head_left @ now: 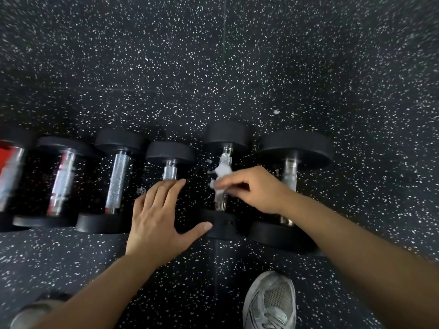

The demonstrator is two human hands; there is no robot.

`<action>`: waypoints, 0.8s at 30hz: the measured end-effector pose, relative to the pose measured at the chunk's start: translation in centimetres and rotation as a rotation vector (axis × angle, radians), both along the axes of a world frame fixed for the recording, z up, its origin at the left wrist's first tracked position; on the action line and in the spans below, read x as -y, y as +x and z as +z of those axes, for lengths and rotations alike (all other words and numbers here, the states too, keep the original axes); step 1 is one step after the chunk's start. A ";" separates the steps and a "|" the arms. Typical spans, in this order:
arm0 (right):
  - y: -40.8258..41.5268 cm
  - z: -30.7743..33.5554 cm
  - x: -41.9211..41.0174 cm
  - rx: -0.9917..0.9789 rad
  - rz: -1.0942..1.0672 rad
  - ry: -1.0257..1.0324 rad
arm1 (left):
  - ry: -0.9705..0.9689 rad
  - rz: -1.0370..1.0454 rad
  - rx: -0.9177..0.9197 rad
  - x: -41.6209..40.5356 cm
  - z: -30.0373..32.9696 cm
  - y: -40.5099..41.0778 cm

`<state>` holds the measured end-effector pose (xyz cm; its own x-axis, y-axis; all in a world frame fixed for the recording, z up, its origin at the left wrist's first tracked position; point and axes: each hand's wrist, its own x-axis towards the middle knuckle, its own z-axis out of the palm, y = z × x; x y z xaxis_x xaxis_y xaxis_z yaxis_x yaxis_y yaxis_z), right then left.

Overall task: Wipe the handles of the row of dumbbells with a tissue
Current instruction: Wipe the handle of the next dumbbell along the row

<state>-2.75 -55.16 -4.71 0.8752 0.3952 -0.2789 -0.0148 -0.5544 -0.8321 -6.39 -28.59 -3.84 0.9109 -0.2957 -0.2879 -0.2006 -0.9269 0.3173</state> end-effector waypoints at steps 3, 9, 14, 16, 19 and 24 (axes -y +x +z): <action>0.8 -0.2 0.6 0.144 -0.105 -0.075 | -0.005 0.003 0.007 0.9 0.4 0.2; 2.2 0.2 0.0 0.303 0.265 -0.366 | 0.060 -0.052 -0.008 3.9 1.1 1.5; 2.3 0.2 0.7 0.411 -0.101 -0.248 | 0.068 -0.027 -0.071 3.8 0.7 1.7; 2.0 0.4 0.7 0.416 -0.178 -0.210 | 0.059 -0.029 -0.072 3.7 0.7 1.8; 1.7 1.0 0.7 0.390 -0.203 -0.176 | 0.047 -0.026 -0.067 3.7 0.7 1.6; 0.3 0.3 0.8 0.382 -0.188 -0.215 | 0.035 -0.028 -0.043 3.6 0.4 1.2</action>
<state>-2.44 -55.96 -4.38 0.9818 0.1889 0.0187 0.1534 -0.7314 -0.6644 -5.15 -32.22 -3.42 0.8889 -0.3101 -0.3373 -0.2136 -0.9317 0.2938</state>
